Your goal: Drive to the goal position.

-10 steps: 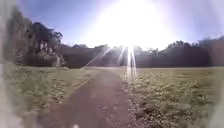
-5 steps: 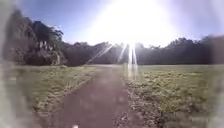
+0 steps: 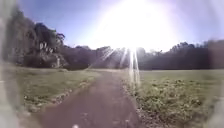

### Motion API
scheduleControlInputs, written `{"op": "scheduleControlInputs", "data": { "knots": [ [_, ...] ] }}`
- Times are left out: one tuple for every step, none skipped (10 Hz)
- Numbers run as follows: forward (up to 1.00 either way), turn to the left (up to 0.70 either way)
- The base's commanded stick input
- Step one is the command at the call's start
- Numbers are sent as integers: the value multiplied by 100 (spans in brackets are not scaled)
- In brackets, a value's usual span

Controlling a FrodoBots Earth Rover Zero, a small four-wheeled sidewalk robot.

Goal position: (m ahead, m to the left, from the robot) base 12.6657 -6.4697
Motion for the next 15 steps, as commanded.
{"op": "scheduleControlInputs", "data": {
  "knots": [
    [100, 0],
    [100, 0],
    [100, 0],
    [100, 0],
    [100, 0],
    [100, 0],
    [100, 0],
    [100, 0],
    [100, 0],
    [100, 0],
    [100, 0],
    [100, 0],
    [100, 0],
    [100, 0],
    [100, 0]
  ]
}}
